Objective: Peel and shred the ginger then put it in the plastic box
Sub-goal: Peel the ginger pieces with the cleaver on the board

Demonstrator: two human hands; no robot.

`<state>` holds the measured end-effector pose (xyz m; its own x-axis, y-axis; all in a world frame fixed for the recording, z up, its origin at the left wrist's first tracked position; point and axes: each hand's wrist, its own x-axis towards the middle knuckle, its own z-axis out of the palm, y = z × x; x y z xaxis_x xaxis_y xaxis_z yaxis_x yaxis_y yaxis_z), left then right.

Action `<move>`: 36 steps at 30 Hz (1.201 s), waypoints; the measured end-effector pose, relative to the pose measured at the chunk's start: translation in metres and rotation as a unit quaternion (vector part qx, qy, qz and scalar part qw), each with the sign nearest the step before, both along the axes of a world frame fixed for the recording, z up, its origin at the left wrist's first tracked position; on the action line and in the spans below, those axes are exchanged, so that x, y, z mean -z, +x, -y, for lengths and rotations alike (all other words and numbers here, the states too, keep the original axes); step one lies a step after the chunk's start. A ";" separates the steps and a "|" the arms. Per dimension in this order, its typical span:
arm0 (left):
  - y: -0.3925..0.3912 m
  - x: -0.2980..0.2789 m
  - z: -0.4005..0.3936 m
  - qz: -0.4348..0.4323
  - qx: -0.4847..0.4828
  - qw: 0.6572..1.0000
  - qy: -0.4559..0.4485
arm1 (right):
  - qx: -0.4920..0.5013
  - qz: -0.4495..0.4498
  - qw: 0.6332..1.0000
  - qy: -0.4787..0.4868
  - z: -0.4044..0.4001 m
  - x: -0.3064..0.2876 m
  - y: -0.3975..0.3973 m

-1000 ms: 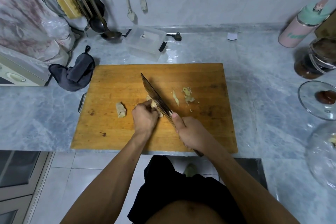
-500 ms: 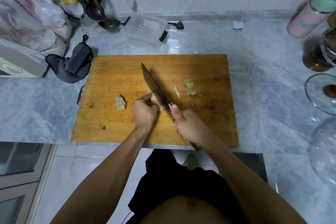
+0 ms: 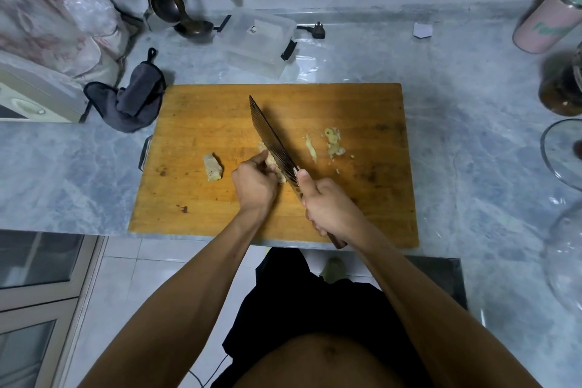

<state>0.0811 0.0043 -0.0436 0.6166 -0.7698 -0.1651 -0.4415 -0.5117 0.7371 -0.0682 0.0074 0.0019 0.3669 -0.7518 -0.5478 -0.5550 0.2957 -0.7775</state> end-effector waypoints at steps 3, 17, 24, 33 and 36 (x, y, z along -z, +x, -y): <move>-0.001 -0.001 -0.001 0.004 -0.002 1.000 0.010 | 0.010 -0.001 1.000 -0.001 -0.002 0.003 0.005; 0.001 0.000 -0.006 0.007 0.030 0.999 0.006 | -0.019 -0.067 0.995 -0.073 -0.012 0.000 0.013; 0.003 0.003 -0.011 0.004 0.045 0.999 -0.012 | 0.034 -0.056 0.997 -0.039 -0.016 0.002 -0.014; 0.009 0.007 -0.012 0.009 0.066 0.998 -0.011 | 0.051 -0.012 0.999 -0.010 -0.026 -0.006 -0.025; 0.009 0.006 -0.008 0.017 0.068 0.997 -0.014 | 0.053 -0.005 0.999 -0.012 -0.029 -0.007 -0.013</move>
<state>0.0903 0.0125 -0.0495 0.5113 -0.8506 -0.1226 -0.5304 -0.4245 0.7338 -0.0813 0.0367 0.0089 0.2795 -0.7995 -0.5316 -0.5292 0.3337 -0.7801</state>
